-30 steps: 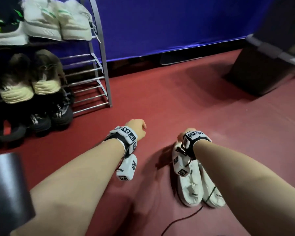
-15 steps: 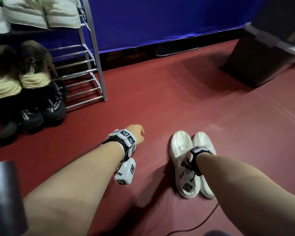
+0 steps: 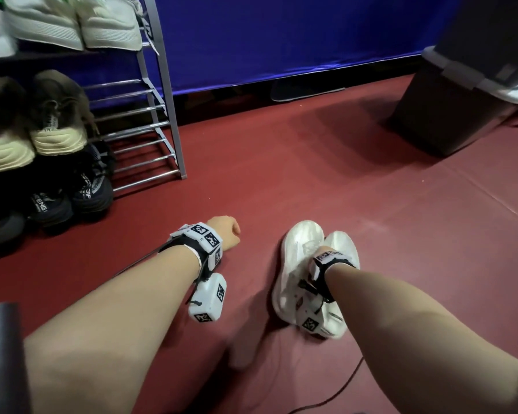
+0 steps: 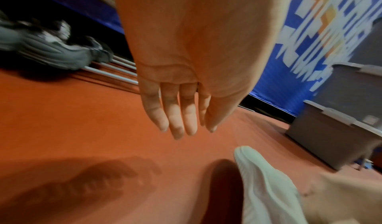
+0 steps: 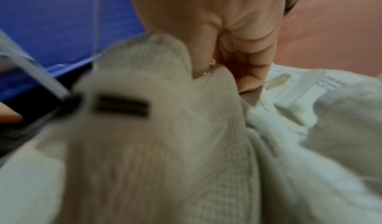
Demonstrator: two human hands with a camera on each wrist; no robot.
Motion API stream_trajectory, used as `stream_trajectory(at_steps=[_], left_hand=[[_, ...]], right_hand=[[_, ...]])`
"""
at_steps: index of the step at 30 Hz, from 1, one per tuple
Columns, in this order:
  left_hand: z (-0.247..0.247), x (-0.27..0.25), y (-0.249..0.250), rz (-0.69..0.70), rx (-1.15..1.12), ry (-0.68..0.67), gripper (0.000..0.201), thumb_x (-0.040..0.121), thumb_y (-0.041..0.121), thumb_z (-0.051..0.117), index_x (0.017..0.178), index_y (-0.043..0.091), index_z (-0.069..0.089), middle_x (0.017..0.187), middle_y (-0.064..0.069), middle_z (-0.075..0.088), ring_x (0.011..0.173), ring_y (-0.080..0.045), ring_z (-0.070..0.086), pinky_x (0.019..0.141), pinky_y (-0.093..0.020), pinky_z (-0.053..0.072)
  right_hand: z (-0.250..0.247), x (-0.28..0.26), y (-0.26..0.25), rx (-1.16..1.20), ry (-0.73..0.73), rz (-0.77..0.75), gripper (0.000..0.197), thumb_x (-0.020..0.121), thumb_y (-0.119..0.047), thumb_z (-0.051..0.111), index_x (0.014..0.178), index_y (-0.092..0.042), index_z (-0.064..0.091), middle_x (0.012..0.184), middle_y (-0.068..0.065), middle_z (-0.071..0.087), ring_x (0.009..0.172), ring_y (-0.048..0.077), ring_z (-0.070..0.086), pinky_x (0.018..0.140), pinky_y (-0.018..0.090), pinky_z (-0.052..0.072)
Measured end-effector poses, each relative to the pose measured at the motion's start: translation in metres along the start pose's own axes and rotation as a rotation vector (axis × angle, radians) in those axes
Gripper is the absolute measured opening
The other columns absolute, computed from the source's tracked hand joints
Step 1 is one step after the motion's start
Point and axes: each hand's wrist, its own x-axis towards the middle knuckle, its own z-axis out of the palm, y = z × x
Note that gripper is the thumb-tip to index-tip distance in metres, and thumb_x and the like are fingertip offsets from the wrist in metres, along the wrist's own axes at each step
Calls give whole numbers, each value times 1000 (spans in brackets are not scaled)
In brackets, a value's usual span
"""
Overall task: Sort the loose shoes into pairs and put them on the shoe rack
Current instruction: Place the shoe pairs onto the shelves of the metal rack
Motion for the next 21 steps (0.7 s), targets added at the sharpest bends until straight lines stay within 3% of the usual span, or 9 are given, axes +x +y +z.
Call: stream_trajectory(at_steps=[3,6,8,10,13,15,16,18,21], left_hand=[[-22,-10,-29,-69,-6,44,25,88,22,61,113,19,64,117,-1,64,111,-20,59,91,-26,43],[-46,-26,-75,-177,-9,55,26,87,21,62,113,17,65,118,-2,64,111,-21,59,90,-25,43],[-61,-41,-114,-286,-44,76,25,86,21,64,110,15,67,115,-4,66,109,-22,60,87,-24,44],[-70,-56,-153,-400,-126,94,23,86,18,64,107,11,68,111,-6,67,103,-25,62,85,-26,45],[-68,-78,-198,-532,-315,105,13,83,20,67,82,7,71,80,-10,63,67,-24,55,65,-28,44],[-60,-88,-218,-582,-418,84,19,80,20,68,72,2,68,63,-9,59,48,-19,48,50,-23,39],[-56,-91,-222,-599,-445,75,17,82,17,67,73,4,63,60,-8,55,46,-17,47,46,-22,38],[-48,-95,-227,-633,-511,85,13,87,16,64,96,8,60,65,-5,52,49,-15,48,43,-20,38],[-39,-91,-228,-611,-575,56,53,88,19,64,136,11,43,86,-10,61,57,-16,53,43,-20,42]], right_hand=[[-19,-5,-42,156,107,-158,77,80,-27,70,147,-22,33,139,5,48,126,33,50,103,49,44],[-33,0,-114,264,183,-208,58,72,-38,69,122,-12,57,108,6,63,108,32,61,96,43,50],[-32,5,-168,275,202,-351,54,69,-37,67,114,-9,61,110,9,65,105,33,62,92,43,52],[-30,-12,-216,297,227,-487,42,78,-33,62,110,-5,62,113,13,63,107,33,61,93,39,51],[-21,-38,-266,368,246,-604,47,80,-28,65,120,-5,57,119,12,62,113,31,59,95,36,49],[-8,-45,-290,373,182,-612,69,77,-28,72,136,-8,43,128,10,57,122,29,53,99,36,46],[-2,-49,-295,362,146,-613,78,75,-31,76,139,-8,39,125,9,57,122,29,53,95,35,46],[10,-50,-299,332,161,-606,69,72,-36,78,126,-6,47,111,8,60,111,27,59,81,32,47],[20,-47,-289,299,259,-520,61,73,-43,74,119,-7,55,115,9,59,105,27,61,77,28,48]])
